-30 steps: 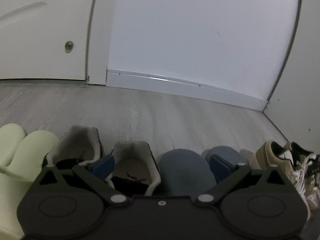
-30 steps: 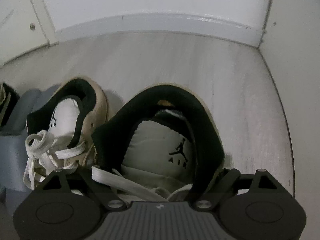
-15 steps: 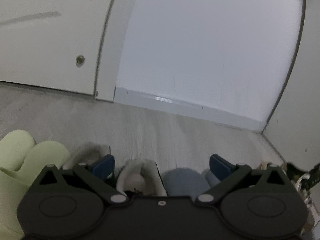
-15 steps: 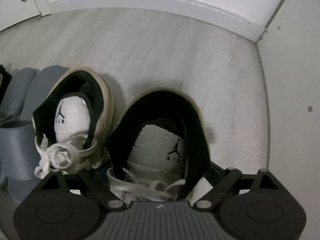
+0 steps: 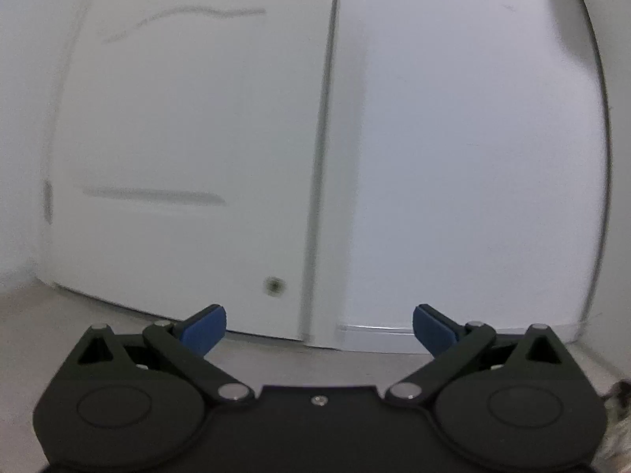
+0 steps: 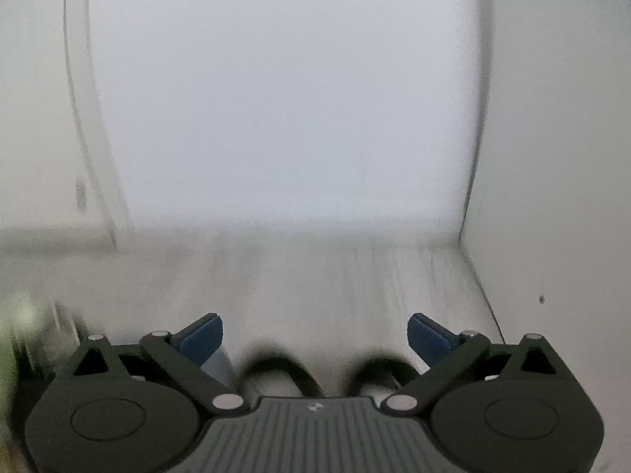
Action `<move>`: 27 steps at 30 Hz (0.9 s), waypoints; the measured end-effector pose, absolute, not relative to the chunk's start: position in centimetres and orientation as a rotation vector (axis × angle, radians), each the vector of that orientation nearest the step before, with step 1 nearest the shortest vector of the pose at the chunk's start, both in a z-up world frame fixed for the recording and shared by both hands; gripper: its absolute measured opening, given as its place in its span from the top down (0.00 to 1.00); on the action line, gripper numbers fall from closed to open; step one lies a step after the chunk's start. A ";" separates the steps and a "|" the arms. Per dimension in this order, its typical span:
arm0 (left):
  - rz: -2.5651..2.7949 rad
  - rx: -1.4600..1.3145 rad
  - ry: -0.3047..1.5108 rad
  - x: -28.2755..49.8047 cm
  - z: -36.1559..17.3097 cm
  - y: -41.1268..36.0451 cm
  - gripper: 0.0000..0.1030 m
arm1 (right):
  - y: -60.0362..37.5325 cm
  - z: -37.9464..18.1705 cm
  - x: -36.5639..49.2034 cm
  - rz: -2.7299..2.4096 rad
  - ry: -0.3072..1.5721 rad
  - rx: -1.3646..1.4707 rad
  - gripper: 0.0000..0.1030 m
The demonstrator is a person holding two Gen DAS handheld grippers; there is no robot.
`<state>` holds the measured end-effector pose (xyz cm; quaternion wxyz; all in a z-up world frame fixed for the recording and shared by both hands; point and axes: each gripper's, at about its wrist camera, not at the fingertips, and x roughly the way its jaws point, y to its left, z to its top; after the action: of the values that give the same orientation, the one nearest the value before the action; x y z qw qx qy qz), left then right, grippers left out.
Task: Organize scattered shoes
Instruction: 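Grasp the pale green slides with the left tool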
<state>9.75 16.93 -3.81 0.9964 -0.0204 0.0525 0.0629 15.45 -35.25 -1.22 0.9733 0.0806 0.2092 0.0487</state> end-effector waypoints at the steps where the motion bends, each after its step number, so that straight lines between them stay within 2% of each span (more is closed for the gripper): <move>1: 0.140 -0.030 0.105 9.5 -4.0 17.8 0.00 | -34.3 -1.5 14.4 0.077 0.366 0.204 0.00; 8: 0.233 -0.069 0.220 7.1 -9.5 26.2 0.01 | -25.1 -5.3 10.8 -0.003 0.260 0.335 0.00; 22: 0.167 0.020 0.430 5.6 -19.0 30.4 0.02 | -15.3 -10.3 9.7 0.072 0.421 0.158 0.00; 25: 0.109 0.023 0.432 5.8 -20.1 30.1 0.05 | -14.1 -10.4 9.0 0.100 0.431 0.097 0.00; 27: 0.059 0.011 0.435 5.7 -20.6 29.5 0.13 | -13.9 -10.6 8.8 0.101 0.443 0.094 0.00</move>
<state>5.71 29.49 -20.62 0.9760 0.0053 0.2158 0.0291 8.81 -13.85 -10.55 0.9732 0.0467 0.2195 0.0499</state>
